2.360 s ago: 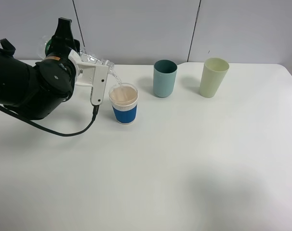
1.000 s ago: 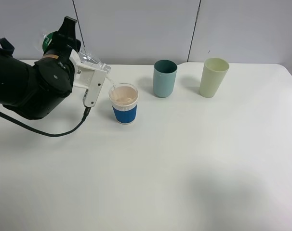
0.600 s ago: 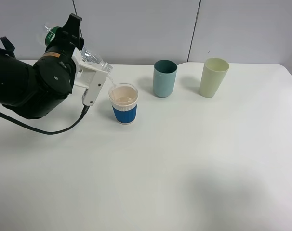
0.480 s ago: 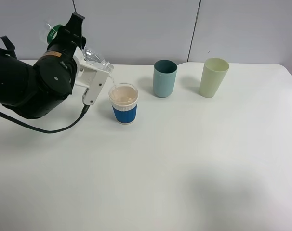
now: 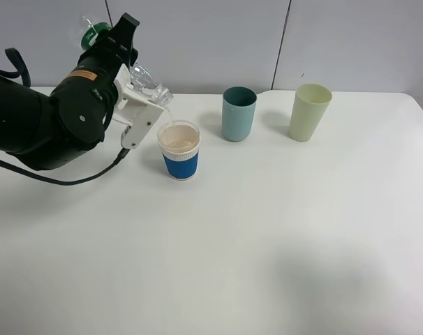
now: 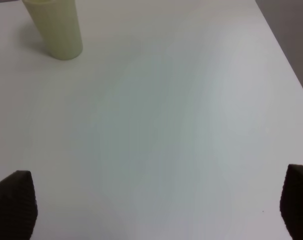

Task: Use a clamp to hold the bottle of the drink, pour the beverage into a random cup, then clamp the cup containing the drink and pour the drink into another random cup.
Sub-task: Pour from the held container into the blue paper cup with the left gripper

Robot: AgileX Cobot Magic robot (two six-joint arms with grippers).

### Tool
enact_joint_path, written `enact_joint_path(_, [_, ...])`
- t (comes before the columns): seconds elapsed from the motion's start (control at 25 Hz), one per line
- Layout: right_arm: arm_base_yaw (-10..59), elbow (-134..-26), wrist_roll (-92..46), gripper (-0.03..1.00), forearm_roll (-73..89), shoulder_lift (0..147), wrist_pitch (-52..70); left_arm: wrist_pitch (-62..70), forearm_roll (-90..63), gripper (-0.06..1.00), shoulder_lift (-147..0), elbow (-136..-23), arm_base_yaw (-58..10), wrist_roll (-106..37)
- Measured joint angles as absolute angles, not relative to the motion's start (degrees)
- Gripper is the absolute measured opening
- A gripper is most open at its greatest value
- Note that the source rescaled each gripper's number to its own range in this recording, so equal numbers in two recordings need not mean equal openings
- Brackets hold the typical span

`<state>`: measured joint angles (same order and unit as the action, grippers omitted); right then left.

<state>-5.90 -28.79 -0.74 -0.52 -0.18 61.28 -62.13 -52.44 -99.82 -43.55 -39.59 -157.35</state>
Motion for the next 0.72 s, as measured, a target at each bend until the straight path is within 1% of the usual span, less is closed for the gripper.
enact_joint_path(0.32, [-5.90,-28.79,-0.74,0.93,-0.52,-0.18,61.28,-62.08,-45.83,0.04,-99.82,-43.55,-39.59,-160.19])
enact_joint_path(0.48, [-5.90,-28.79,-0.74,0.93,-0.52,-0.18,61.28,-61.05,-45.16,0.04,-99.82,-43.55,-39.59,-158.03])
enact_joint_path(0.56, [-5.90,-28.79,-0.74,0.93,-0.52,-0.18,61.28,-59.52,-45.16,0.04,-99.82,-43.55,-39.59,-153.94])
enact_joint_path(0.64, [-5.90,-28.79,-0.74,0.93,-0.52,-0.18,61.28,-58.23,-45.16,0.04,-99.82,-43.55,-39.59,-146.41])
enact_joint_path(0.72, [-5.90,-28.79,-0.74,0.93,-0.52,-0.18,61.28,-56.61,-44.88,0.04,-99.82,-43.55,-38.83,-134.46])
